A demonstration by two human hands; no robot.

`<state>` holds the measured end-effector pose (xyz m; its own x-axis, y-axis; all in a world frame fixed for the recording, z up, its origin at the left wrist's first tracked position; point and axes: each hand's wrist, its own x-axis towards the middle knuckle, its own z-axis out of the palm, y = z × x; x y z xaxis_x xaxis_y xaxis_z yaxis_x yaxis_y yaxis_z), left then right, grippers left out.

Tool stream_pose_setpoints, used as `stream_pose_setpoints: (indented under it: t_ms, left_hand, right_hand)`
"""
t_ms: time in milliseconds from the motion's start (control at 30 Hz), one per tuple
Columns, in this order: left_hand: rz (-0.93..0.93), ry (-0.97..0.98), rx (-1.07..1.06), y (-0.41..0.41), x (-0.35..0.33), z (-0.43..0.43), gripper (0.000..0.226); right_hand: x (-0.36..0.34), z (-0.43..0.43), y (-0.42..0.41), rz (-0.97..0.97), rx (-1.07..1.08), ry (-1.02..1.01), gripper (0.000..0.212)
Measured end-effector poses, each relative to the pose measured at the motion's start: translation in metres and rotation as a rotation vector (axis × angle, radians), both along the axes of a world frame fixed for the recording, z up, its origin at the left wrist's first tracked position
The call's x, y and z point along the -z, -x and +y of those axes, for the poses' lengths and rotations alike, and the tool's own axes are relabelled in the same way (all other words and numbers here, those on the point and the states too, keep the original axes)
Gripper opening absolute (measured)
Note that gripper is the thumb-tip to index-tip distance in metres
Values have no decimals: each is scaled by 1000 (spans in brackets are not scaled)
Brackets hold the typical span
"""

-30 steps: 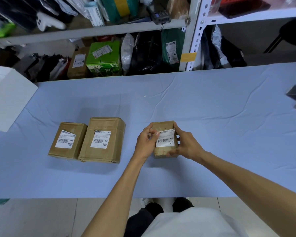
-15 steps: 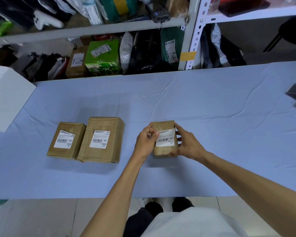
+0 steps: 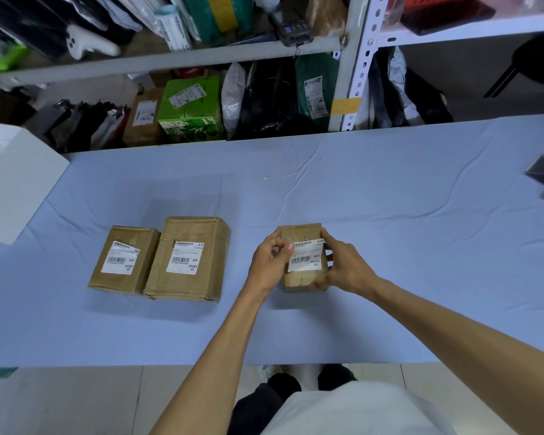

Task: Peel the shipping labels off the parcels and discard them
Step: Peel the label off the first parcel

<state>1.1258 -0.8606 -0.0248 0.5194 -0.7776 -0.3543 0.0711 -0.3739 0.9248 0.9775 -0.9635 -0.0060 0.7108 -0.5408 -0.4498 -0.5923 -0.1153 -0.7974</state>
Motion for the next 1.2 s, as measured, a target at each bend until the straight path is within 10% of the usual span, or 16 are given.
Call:
stream_pose_setpoints:
  t_ms: [1200]
  left_hand:
    - [100, 46, -10, 2, -14, 4, 21]
  right_hand:
    - [5, -4, -2, 44, -39, 55, 116]
